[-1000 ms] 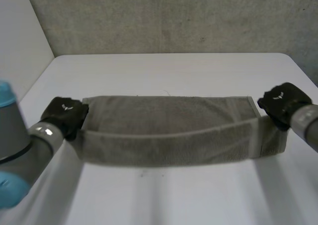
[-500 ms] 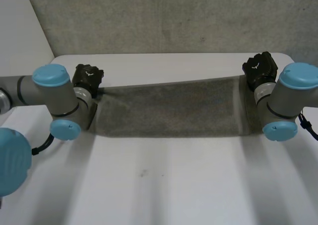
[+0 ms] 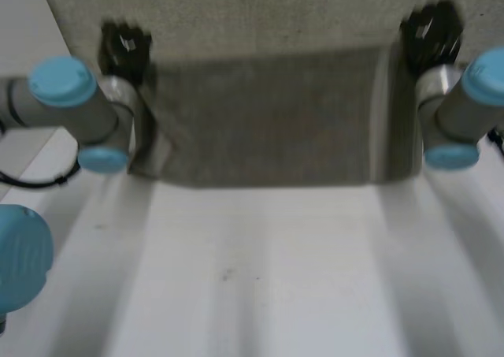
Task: Fold the towel.
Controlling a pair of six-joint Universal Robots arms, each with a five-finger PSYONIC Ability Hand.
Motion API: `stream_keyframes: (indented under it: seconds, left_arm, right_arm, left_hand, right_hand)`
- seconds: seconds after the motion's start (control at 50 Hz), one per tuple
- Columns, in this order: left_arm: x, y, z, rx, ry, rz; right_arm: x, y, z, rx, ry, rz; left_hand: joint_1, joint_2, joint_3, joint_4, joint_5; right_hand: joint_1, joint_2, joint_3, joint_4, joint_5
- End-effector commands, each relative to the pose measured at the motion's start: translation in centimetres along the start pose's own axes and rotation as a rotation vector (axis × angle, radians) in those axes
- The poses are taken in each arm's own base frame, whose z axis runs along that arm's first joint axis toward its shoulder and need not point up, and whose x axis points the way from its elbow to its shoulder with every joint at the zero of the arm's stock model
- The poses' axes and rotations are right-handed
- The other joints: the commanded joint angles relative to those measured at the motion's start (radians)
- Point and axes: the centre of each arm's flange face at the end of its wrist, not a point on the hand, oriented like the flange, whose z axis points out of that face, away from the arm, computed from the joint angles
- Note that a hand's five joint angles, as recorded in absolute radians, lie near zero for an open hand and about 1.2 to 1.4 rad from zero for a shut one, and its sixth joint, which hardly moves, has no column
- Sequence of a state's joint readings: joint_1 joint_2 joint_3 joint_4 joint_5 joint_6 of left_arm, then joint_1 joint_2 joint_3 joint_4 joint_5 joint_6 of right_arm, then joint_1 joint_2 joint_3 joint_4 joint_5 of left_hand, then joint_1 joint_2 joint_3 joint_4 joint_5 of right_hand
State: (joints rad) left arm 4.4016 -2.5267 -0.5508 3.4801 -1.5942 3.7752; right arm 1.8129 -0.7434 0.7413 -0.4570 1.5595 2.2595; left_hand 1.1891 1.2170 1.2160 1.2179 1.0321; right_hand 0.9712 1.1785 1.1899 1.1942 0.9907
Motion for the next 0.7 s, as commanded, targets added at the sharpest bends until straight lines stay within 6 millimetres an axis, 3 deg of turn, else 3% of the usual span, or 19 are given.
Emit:
stream_keyframes:
  seconds: [0.02, 0.04, 0.08, 0.16, 0.2, 0.22, 0.26, 0.28, 0.3, 0.32, 0.36, 0.38, 0.42, 0.44, 0.46, 0.48, 0.52, 0.58, 0.7]
  left_arm:
    - [-11.5, -14.6, 2.0, 0.364, -0.315, -0.177]
    - [-12.8, -16.1, 1.4, 0.385, -0.328, -0.215]
    - [-13.4, -16.8, 0.8, 0.384, -0.324, -0.242]
    - [-12.9, -16.2, -0.5, 0.329, -0.279, -0.265]
    - [-10.9, -13.4, -2.1, 0.211, -0.208, -0.259]
    - [-10.9, -13.4, -2.1, 0.210, -0.208, -0.259]
    - [-7.8, -9.3, -4.0, 0.067, -0.123, -0.247]
    - [-7.8, -9.3, -4.1, 0.066, -0.122, -0.247]
    - [-6.3, -7.2, -5.2, -0.001, -0.081, -0.243]
    - [-6.3, -7.2, -5.2, -0.002, -0.080, -0.243]
    - [-3.0, -2.6, -7.8, -0.150, 0.005, -0.231]
    - [-3.0, -2.6, -7.8, -0.151, 0.005, -0.231]
    - [0.3, 2.0, -10.7, -0.297, 0.088, -0.220]
    - [0.3, 2.0, -10.7, -0.298, 0.089, -0.220]
    - [1.5, 3.7, -11.9, -0.354, 0.119, -0.216]
    - [1.5, 3.7, -11.9, -0.355, 0.119, -0.216]
    - [3.5, 6.4, -14.3, -0.453, 0.177, -0.207]
    - [4.5, 8.0, -16.3, -0.523, 0.216, -0.199]
    - [4.8, 8.5, -18.2, -0.584, 0.249, -0.189]
  right_arm:
    - [12.6, -10.0, 2.4, 0.264, 0.286, 0.162]
    - [13.7, -10.9, 1.9, 0.283, 0.292, 0.193]
    - [14.0, -11.1, 1.4, 0.282, 0.280, 0.212]
    - [12.8, -10.6, 0.1, 0.240, 0.214, 0.225]
    - [10.2, -8.8, -1.4, 0.164, 0.103, 0.224]
    - [10.2, -8.8, -1.4, 0.163, 0.102, 0.224]
    - [6.9, -6.7, -3.4, 0.085, -0.026, 0.231]
    - [6.9, -6.7, -3.4, 0.085, -0.027, 0.231]
    - [5.5, -5.7, -4.5, 0.045, -0.082, 0.231]
    - [4.0, -4.6, -5.6, 0.004, -0.136, 0.237]
    - [2.8, -3.6, -6.7, -0.034, -0.181, 0.239]
    - [2.8, -3.6, -6.7, -0.034, -0.182, 0.239]
    - [-0.3, -1.3, -9.2, -0.122, -0.289, 0.248]
    - [-0.4, -1.3, -9.2, -0.122, -0.290, 0.248]
    - [-1.6, -0.2, -10.2, -0.166, -0.334, 0.250]
    - [-2.9, 0.9, -11.4, -0.219, -0.385, 0.252]
    - [-4.1, 1.9, -12.7, -0.273, -0.440, 0.252]
    - [-5.7, 3.1, -14.9, -0.371, -0.533, 0.255]
    - [-6.0, 3.8, -17.9, -0.513, -0.657, 0.264]
  left_hand:
    - [0.207, 0.179, 0.180, 0.178, 0.190]
    - [0.207, 0.179, 0.180, 0.178, 0.190]
    - [0.207, 0.179, 0.180, 0.178, 0.190]
    - [0.207, 0.179, 0.180, 0.178, 0.190]
    - [0.207, 0.179, 0.180, 0.178, 0.190]
    - [0.207, 0.179, 0.180, 0.178, 0.190]
    - [0.207, 0.179, 0.180, 0.178, 0.190]
    - [0.207, 0.179, 0.180, 0.178, 0.190]
    - [0.207, 0.179, 0.180, 0.178, 0.190]
    - [0.207, 0.179, 0.180, 0.178, 0.190]
    - [0.207, 0.179, 0.180, 0.178, 0.190]
    - [0.207, 0.179, 0.180, 0.178, 0.190]
    - [0.207, 0.179, 0.180, 0.178, 0.190]
    - [0.207, 0.179, 0.180, 0.178, 0.190]
    - [0.207, 0.179, 0.180, 0.178, 0.190]
    - [0.207, 0.179, 0.180, 0.178, 0.190]
    - [0.207, 0.179, 0.180, 0.178, 0.190]
    - [0.207, 0.179, 0.180, 0.178, 0.190]
    - [0.207, 0.179, 0.180, 0.178, 0.190]
  right_hand:
    - [0.425, 0.218, 0.206, 0.202, 0.231]
    - [0.425, 0.218, 0.206, 0.202, 0.231]
    - [0.425, 0.218, 0.206, 0.202, 0.231]
    - [0.425, 0.218, 0.206, 0.202, 0.231]
    - [0.425, 0.218, 0.206, 0.202, 0.231]
    - [0.425, 0.218, 0.206, 0.202, 0.231]
    - [0.425, 0.218, 0.206, 0.202, 0.231]
    - [0.425, 0.218, 0.206, 0.202, 0.231]
    - [0.425, 0.218, 0.206, 0.202, 0.231]
    - [0.425, 0.218, 0.206, 0.202, 0.231]
    - [0.425, 0.218, 0.206, 0.202, 0.231]
    - [0.425, 0.218, 0.206, 0.202, 0.231]
    - [0.425, 0.218, 0.206, 0.202, 0.231]
    - [0.425, 0.218, 0.206, 0.202, 0.231]
    - [0.425, 0.218, 0.206, 0.202, 0.231]
    - [0.425, 0.218, 0.206, 0.202, 0.231]
    - [0.425, 0.218, 0.206, 0.202, 0.231]
    - [0.425, 0.218, 0.206, 0.202, 0.231]
    - [0.425, 0.218, 0.206, 0.202, 0.231]
